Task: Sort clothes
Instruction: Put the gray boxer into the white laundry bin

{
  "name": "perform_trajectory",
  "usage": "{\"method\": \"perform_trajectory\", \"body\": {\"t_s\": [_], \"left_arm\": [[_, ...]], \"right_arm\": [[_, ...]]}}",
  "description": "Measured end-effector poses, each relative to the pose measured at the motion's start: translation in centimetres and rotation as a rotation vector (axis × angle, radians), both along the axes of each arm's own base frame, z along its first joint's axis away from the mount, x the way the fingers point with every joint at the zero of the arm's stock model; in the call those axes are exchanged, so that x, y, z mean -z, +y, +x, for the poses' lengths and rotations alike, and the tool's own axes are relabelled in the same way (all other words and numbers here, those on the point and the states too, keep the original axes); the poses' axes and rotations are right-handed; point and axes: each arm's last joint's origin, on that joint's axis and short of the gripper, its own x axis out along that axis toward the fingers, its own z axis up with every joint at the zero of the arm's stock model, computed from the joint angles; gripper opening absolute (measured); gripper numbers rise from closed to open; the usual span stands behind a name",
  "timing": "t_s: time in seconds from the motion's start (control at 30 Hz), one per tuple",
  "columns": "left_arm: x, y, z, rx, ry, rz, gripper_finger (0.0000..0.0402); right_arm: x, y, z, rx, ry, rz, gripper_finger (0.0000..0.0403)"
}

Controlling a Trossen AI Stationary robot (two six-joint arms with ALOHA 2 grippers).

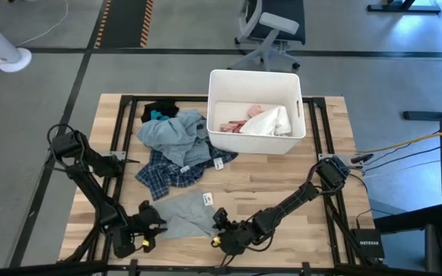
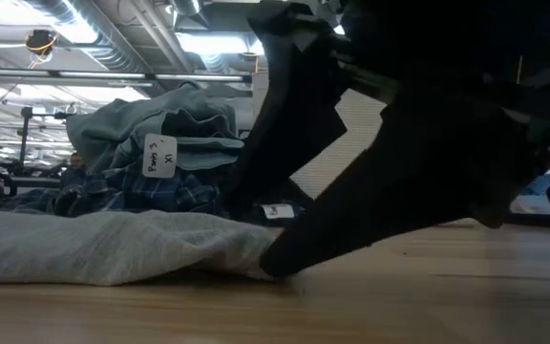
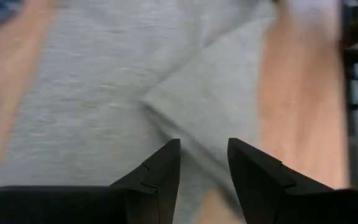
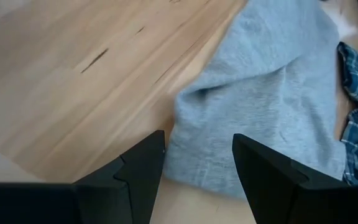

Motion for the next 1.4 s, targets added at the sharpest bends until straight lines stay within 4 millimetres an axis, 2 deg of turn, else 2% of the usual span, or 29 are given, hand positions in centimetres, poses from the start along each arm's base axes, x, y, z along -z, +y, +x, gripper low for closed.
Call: {"method": "perform_trajectory", "body": {"t_s": [0.17,0.33,0.53,0.77,0.93,1.1,1.4], "left_arm": [[-0.8,-1.3,0.5,0.110,-0.040,-0.079,0.0129],[-0.8,-1.5,0.5,0.139,-0.034,-0.090,0.0129],[-0.3,-0.3,0.6,0.014,0.010,-0.071,0.0129],[-1.4,-0.6,1.6,0.034,0.024,-0.009,0.0129],[-0.4,0.5,1.1,-0.042,0.137,-0.021,0.0129],[0.5,-0.7,1.5,0.046,0.105,-0.118,0.0129],[-0.2,-1.8,2.1,0.168,0.009,-0.129,0.0129]], "right_arm": [[0.0,0.0,0.0,0.004,-0.004,-0.006,0.0209],[0.2,0.0,0.0,0.010,-0.007,-0.013,0.0209],[0.1,0.0,0.1,0.010,-0.013,-0.009,0.0209],[0.1,0.0,0.1,0.008,-0.013,-0.012,0.0209],[0.1,0.0,0.1,0.005,-0.013,-0.014,0.0209],[0.1,0.0,0.1,0.000,-0.013,-0.019,0.0209],[0.1,0.0,0.1,-0.010,-0.013,-0.029,0.0209]]}}
